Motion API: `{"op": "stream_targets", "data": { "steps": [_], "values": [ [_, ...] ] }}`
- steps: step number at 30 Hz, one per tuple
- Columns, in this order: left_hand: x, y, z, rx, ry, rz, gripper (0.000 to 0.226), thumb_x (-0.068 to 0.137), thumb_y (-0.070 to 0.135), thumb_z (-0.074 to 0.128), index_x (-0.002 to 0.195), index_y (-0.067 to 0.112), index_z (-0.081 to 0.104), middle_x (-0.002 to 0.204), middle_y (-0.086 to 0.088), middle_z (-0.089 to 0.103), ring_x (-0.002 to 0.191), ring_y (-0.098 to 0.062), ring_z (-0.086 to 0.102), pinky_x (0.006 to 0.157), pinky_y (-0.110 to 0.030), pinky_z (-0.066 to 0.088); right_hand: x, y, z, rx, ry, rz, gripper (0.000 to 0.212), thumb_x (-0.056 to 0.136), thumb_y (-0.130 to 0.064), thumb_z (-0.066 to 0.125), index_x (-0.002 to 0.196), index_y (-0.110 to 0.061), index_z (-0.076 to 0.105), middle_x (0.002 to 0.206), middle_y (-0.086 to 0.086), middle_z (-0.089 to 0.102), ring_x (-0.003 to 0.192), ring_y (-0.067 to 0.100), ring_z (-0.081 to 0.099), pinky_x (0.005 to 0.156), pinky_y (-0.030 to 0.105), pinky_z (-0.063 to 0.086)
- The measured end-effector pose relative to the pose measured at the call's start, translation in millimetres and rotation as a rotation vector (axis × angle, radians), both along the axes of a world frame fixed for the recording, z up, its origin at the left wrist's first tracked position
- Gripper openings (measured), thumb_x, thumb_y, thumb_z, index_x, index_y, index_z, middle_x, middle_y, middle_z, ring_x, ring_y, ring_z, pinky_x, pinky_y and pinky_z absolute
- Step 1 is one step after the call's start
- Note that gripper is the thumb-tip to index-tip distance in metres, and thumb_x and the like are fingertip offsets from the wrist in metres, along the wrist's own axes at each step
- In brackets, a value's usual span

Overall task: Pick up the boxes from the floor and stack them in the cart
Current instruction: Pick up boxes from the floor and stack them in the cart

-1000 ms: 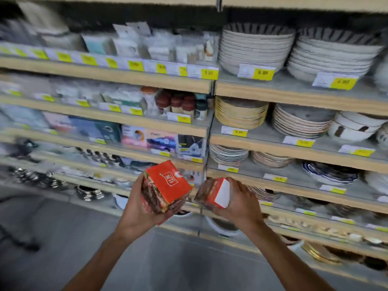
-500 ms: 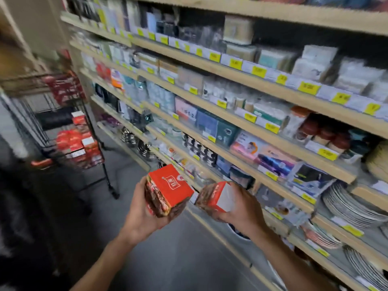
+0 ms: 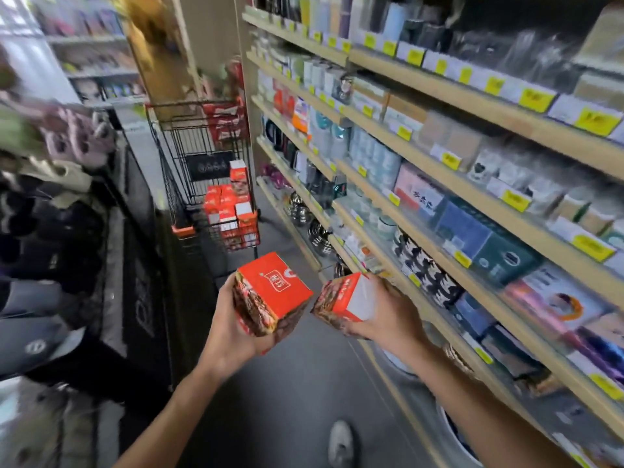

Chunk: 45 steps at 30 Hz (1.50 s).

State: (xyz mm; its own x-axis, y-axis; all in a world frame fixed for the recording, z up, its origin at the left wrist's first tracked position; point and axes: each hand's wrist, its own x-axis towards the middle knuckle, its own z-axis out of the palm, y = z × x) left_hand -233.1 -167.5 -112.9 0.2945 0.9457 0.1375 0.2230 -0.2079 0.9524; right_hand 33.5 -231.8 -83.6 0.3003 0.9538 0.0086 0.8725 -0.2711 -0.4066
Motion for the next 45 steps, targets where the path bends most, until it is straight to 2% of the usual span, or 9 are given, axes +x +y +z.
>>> {"op": "stream_targets", "data": {
  "steps": [5,11,16,20,24,27,33,38,45],
  "values": [
    [13.6,59.6,7.5,0.014,-0.033,0.087,0.114,0.053,0.002,0.094,0.143,0.022,0.027,0.135,0.012,0.048,0.119,0.014,0.051,0.092,-0.006,0.044,13.6,99.0,-20.7,0.040,0.058,0.096,0.101,0.057,-0.068,0.084,0.140,-0.025,0.043,0.134,0.001,0.061,0.119,0.027,0.060,0.091,0.035,0.048],
    [25.3,135.9,9.0,-0.025,0.058,0.227,0.118,0.050,0.025,0.098,0.143,0.036,0.027,0.137,0.015,0.050,0.127,0.004,0.050,0.096,-0.006,0.041,34.9,206.4,-34.4,0.115,0.090,0.196,0.099,0.055,-0.068,0.085,0.137,-0.028,0.045,0.127,0.000,0.066,0.112,0.026,0.064,0.085,0.035,0.050],
    [22.8,190.0,-7.7,-0.024,0.069,0.320,0.118,0.054,0.009,0.097,0.147,0.022,0.026,0.138,0.012,0.047,0.125,0.010,0.048,0.096,-0.005,0.039,31.0,289.8,-46.5,0.102,0.135,0.260,0.095,0.055,-0.067,0.084,0.134,-0.032,0.043,0.126,-0.002,0.064,0.111,0.026,0.062,0.081,0.038,0.053],
    [4.7,245.0,-25.4,-0.044,0.086,0.403,0.119,0.054,0.007,0.097,0.138,0.052,0.026,0.128,0.019,0.050,0.115,0.021,0.047,0.091,-0.005,0.043,12.2,357.7,-59.2,0.101,0.139,0.311,0.096,0.055,-0.061,0.088,0.134,-0.028,0.046,0.127,0.000,0.064,0.112,0.025,0.062,0.085,0.036,0.052],
    [-23.1,306.6,-42.7,-0.088,0.040,0.387,0.122,0.052,0.017,0.099,0.149,0.021,0.026,0.141,0.001,0.048,0.131,-0.005,0.049,0.107,-0.018,0.041,-16.2,424.0,-74.7,0.073,0.140,0.310,0.096,0.053,-0.063,0.087,0.133,-0.027,0.048,0.124,0.000,0.065,0.109,0.025,0.063,0.085,0.037,0.052],
    [-46.4,359.2,-49.9,-0.097,0.001,0.353,0.123,0.052,0.028,0.096,0.151,0.023,0.023,0.144,0.001,0.047,0.135,-0.012,0.048,0.110,-0.027,0.041,-41.7,472.3,-80.0,0.065,0.126,0.319,0.098,0.055,-0.064,0.087,0.136,-0.025,0.049,0.127,0.000,0.064,0.112,0.026,0.063,0.085,0.037,0.051],
    [-93.4,460.6,-58.5,-0.149,-0.008,0.308,0.121,0.057,0.001,0.095,0.146,0.041,0.023,0.145,0.004,0.045,0.124,0.010,0.049,0.100,-0.014,0.044,-92.3,560.6,-86.7,0.054,0.127,0.274,0.101,0.055,-0.072,0.080,0.138,-0.023,0.049,0.131,-0.001,0.063,0.114,0.025,0.062,0.081,0.033,0.048],
    [-112.5,538.5,-58.1,-0.124,0.025,0.217,0.118,0.056,-0.003,0.093,0.148,0.012,0.020,0.141,0.002,0.045,0.129,0.000,0.049,0.099,-0.010,0.040,-109.8,619.5,-96.2,0.043,0.127,0.221,0.092,0.056,-0.057,0.089,0.134,-0.023,0.053,0.124,0.000,0.066,0.104,0.027,0.065,0.071,0.028,0.043],
    [-116.9,642.5,-62.8,-0.094,0.112,0.213,0.114,0.050,0.051,0.093,0.142,0.035,0.027,0.139,0.006,0.034,0.134,-0.004,0.041,0.104,-0.016,0.040,-112.7,713.2,-114.9,0.011,0.158,0.186,0.097,0.055,-0.069,0.079,0.137,-0.027,0.050,0.127,0.000,0.066,0.109,0.026,0.064,0.077,0.031,0.048]
  ]
}}
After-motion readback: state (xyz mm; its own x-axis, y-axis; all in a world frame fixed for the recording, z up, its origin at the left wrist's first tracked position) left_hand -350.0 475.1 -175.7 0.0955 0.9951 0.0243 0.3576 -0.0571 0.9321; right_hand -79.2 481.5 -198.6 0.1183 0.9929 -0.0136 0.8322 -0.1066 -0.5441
